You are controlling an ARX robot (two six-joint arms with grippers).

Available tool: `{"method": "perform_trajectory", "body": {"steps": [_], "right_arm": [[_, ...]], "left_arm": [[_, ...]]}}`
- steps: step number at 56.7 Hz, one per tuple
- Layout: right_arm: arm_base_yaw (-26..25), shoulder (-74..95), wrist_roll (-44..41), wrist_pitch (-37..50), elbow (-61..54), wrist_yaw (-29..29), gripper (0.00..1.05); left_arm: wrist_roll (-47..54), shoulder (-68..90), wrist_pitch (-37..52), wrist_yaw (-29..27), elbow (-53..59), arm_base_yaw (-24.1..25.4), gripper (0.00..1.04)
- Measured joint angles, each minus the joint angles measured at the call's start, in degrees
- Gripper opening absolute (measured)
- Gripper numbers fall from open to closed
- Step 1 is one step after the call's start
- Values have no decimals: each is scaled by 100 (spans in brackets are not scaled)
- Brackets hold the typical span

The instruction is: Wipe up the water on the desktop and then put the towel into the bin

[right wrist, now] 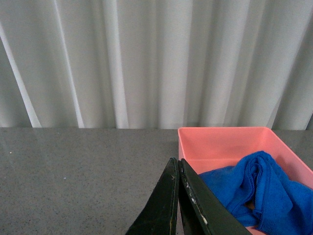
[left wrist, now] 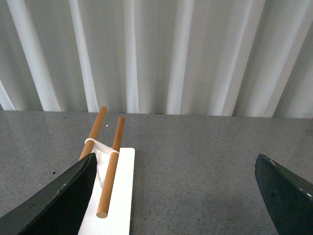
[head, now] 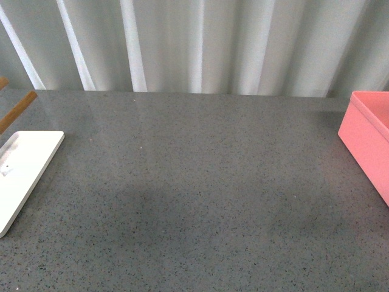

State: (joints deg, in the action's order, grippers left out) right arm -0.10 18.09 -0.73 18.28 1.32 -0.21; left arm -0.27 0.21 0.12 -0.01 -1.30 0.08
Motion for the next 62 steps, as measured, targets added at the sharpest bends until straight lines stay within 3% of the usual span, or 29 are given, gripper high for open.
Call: {"method": "perform_trajectory", "body": {"steps": [27,34,52,62], "right_arm": [[0,-813,13,-811,0,0,3],[0,-1585,15,-1773,0,4,3],[0,-1784,15,-1818,0,15,3],[0,-1784,15,-1818,0,15,37]], "left_arm": [[0,0,0,0,0,0,98],[0,0,0,0,0,0,98],[0,-2,-7,0,0,0,98],[0,-2,-9,0,0,0,98]]}}
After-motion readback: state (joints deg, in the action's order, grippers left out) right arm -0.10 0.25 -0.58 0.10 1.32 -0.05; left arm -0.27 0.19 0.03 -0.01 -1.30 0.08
